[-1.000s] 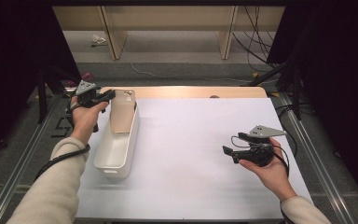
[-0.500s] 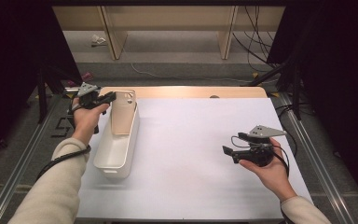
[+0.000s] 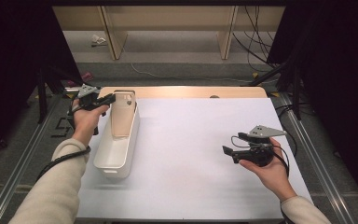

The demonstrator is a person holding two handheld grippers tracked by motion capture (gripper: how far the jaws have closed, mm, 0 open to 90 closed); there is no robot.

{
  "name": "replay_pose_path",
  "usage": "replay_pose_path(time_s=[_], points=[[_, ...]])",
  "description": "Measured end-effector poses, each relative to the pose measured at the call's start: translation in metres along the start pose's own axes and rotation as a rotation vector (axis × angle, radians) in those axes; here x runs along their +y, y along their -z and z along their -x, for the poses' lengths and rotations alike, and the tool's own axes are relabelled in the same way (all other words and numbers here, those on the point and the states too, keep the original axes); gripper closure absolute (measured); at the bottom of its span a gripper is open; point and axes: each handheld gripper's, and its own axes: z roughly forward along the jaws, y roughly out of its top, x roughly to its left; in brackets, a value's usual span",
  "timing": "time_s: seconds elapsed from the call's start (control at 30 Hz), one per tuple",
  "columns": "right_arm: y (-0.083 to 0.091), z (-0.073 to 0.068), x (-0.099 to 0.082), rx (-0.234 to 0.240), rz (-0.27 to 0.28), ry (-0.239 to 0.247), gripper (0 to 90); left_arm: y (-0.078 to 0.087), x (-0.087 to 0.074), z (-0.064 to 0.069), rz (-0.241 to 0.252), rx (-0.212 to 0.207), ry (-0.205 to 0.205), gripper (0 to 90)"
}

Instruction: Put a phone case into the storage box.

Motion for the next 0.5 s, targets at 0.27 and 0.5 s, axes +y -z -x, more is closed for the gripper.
replay_pose_path(time_s=[0.27, 0.5], points=[[0.0, 0.0001, -0.0001, 0.001, -0.002, 0.0, 16.5, -0.0026, -0.0019, -0.0029, -0.018, 0.019, -0.016, 81.3], [-0.0002, 0.0004, -0.0001, 0.002, -0.003, -0.001, 16.5, -0.0066, -0.0006, -0.0028, -0.043, 0.038, -0.055, 79.2]])
